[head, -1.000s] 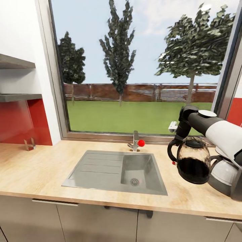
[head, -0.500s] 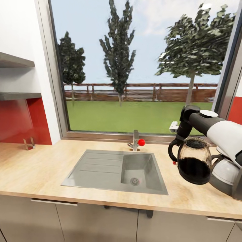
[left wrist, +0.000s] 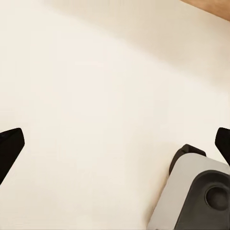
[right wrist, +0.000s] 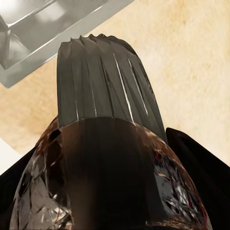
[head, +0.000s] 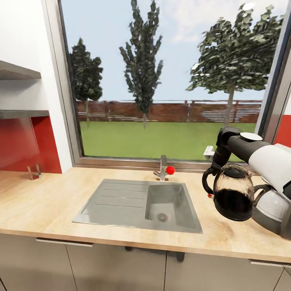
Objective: Set up a coffee station on the kitchen countertop: keep the coffee maker on the countertop, move the bottle of coffee from the kitchen shelf to the counter next to the coffee maker, place a paper coffee filter on top of the coffee maker, put the saucer next to the coffee maker with the coffee cup on the saucer, and place the electric kettle next to the coffee maker.
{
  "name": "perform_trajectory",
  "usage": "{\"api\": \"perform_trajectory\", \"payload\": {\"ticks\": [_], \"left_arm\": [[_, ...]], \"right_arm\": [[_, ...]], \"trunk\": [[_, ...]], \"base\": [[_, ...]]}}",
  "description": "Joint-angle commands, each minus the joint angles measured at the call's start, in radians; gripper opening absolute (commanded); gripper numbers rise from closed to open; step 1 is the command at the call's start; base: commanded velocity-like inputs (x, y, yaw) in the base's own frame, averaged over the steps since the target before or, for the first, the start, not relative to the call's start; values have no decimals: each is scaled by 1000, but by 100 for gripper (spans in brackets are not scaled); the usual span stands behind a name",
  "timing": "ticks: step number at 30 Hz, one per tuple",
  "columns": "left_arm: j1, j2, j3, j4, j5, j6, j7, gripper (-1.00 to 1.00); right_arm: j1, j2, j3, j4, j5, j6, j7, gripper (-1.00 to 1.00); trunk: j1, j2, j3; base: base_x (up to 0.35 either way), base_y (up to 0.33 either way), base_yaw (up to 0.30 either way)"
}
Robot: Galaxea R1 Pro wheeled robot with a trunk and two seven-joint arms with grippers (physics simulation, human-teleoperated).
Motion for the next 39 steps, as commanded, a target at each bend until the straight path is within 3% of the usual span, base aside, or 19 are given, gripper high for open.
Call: {"api": "perform_trajectory", "payload": {"ticks": [1, 27, 33, 37, 39], "left_arm": [[0, 0, 8, -1, 3, -1, -7, 100], [0, 0, 8, -1, 3, -1, -7, 100], [0, 0, 8, -1, 3, -1, -7, 100], [0, 0, 8, -1, 3, -1, -7, 100], [0, 0, 8, -1, 3, -1, -7, 100]], "right_arm": [[-1, -1, 2, -3, 5, 7, 5, -100], [-1, 4, -5, 31, 1, 10, 12, -100], [-1, 10, -11, 78, -46, 9, 17, -100], [-1, 9, -17, 85, -53, 8, 17, -100], [-1, 5, -40, 86, -56, 7, 17, -100]], "trunk": [[4, -9, -5], [104, -191, -86], [127, -233, -105], [142, -261, -118], [150, -275, -124]], "base": [[0, 0, 0], [0, 0, 0], [0, 0, 0], [0, 0, 0], [0, 0, 0]]}}
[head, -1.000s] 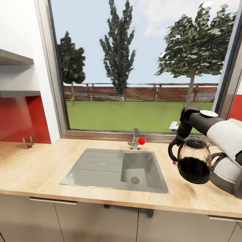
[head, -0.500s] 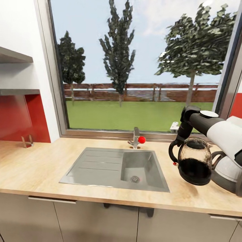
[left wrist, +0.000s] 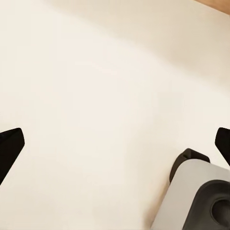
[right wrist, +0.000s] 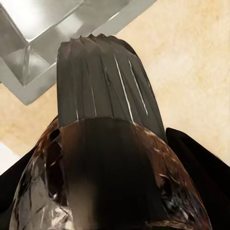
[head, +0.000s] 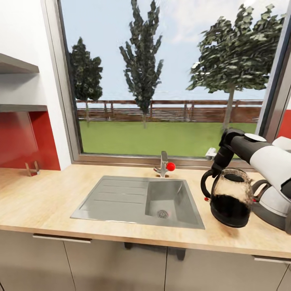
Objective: Set up a coffee station on the kitchen countertop: keep the coffee maker on the countertop, move the bottle of coffee from the kitchen shelf to the counter next to the coffee maker, place a paper coffee filter on top of the coffee maker, put the saucer next to the coffee maker with the coffee cup on the saucer, and place the electric kettle next to the coffee maker.
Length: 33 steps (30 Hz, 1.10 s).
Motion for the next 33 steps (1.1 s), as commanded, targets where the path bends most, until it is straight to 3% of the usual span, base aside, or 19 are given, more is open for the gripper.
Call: {"api": "perform_trajectory", "payload": {"ticks": [1, 7, 19, 24, 33], "left_arm": [[0, 0, 8, -1, 3, -1, -7, 100], [0, 0, 8, -1, 3, -1, -7, 100], [0, -9, 7, -1, 2, 1, -7, 100], [0, -12, 6, -1, 3, 0, -7, 100], [0, -13, 6, -1, 3, -1, -7, 100]], "right_arm": [[-1, -1, -6, -3, 9, 7, 5, -100], [-1, -2, -16, -3, 10, 6, -4, -100], [-1, -2, -7, -3, 18, 5, -10, -100], [-1, -1, -5, -3, 49, 4, -14, -100], [-1, 0, -4, -3, 56, 4, -15, -100]], "trunk": [[4, -8, -4], [27, -50, -23], [27, -50, -23], [27, -50, -23], [27, -50, -23]], "base": [[0, 0, 0], [0, 0, 0], [1, -98, 0], [3, -48, 0], [0, -3, 0]]}}
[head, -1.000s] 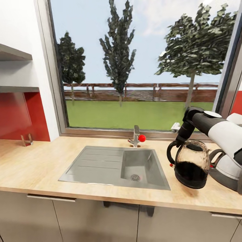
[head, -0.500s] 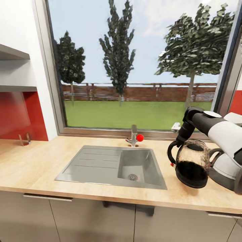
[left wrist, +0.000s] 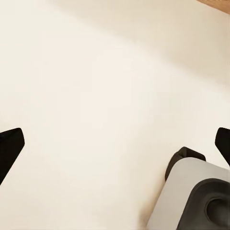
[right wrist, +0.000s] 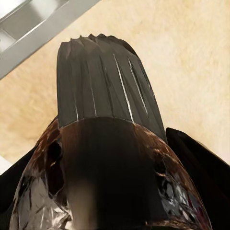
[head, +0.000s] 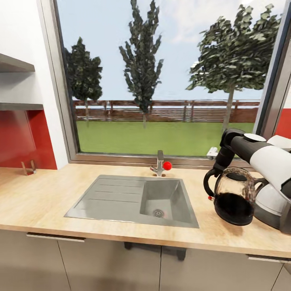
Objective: Set up a coffee station on the kitchen countertop: keep the coffee maker on the countertop, move the bottle of coffee from the kitchen shelf to the counter next to the coffee maker, place a paper coffee filter on top of the coffee maker, put the saucer next to the coffee maker with the coffee cup on the saucer, and place the electric kettle next to the coffee maker.
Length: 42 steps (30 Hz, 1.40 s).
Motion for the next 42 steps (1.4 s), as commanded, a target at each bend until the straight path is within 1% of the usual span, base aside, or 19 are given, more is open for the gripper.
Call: {"api": "perform_trajectory", "payload": {"ticks": [1, 3, 15, 23, 33, 39, 42], "left_arm": [[0, 0, 8, -1, 3, -1, -7, 100], [0, 0, 8, -2, 3, -1, -7, 100], [0, 0, 8, -1, 4, 0, -7, 100], [0, 0, 8, -1, 4, 0, -7, 100], [0, 0, 8, -1, 4, 1, -7, 100], [0, -1, 8, -1, 4, 1, -7, 100], [0, -1, 8, -1, 4, 1, -7, 100]], "right_arm": [[0, -1, 0, -3, 8, 7, 6, -100], [0, -2, 0, -3, 8, 7, 6, -100], [0, 4, 1, -3, 6, 9, 6, -100], [0, -3, 0, -3, 7, 8, 5, -100], [0, -2, 0, -3, 8, 9, 3, -100], [0, -1, 0, -3, 8, 9, 2, -100], [0, -3, 0, -3, 8, 8, 2, -100]], "trunk": [[0, -1, -1], [0, -1, -1], [46, -85, -39], [77, -141, -64], [115, -211, -95], [115, -211, -95], [127, -232, -105]], "base": [[0, 0, 0], [0, 0, 0], [0, 0, 0], [0, 0, 0], [0, 0, 0], [0, 0, 0], [0, 0, 0]]}}
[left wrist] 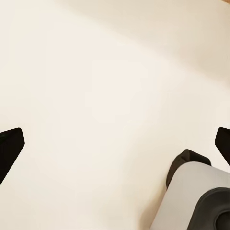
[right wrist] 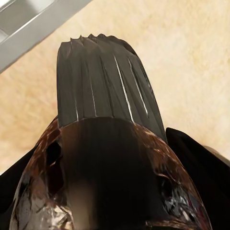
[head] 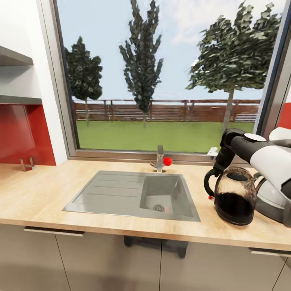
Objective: Set up a coffee station on the kitchen countertop: keep the coffee maker on the countertop, move the bottle of coffee from the kitchen shelf to the counter next to the coffee maker, place a paper coffee filter on top of the coffee maker, put the saucer next to the coffee maker with the coffee cup on the saucer, and place the electric kettle next to the coffee maker.
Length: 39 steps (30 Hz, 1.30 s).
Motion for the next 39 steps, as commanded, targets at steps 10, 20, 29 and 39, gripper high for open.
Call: {"api": "perform_trajectory", "payload": {"ticks": [10, 20, 29, 39], "left_arm": [[0, 0, 8, -1, 3, -2, -7, 100], [0, 1, 8, -1, 3, -1, -7, 100], [0, 1, 8, -1, 3, -1, -7, 100], [0, 0, 8, -1, 3, 0, -7, 100]], "right_arm": [[-1, 0, 0, -3, 8, 7, 6, -100], [-1, 2, 1, -3, 8, 7, 6, -100], [-1, 2, 1, -3, 8, 7, 6, -100], [-1, 0, 0, -3, 8, 7, 6, 100]], "trunk": [[19, -36, -17], [23, -43, -20], [23, -43, -20], [23, -43, -20]], "base": [[0, 0, 0], [0, 0, 0], [0, 0, 0], [0, 0, 0]]}}
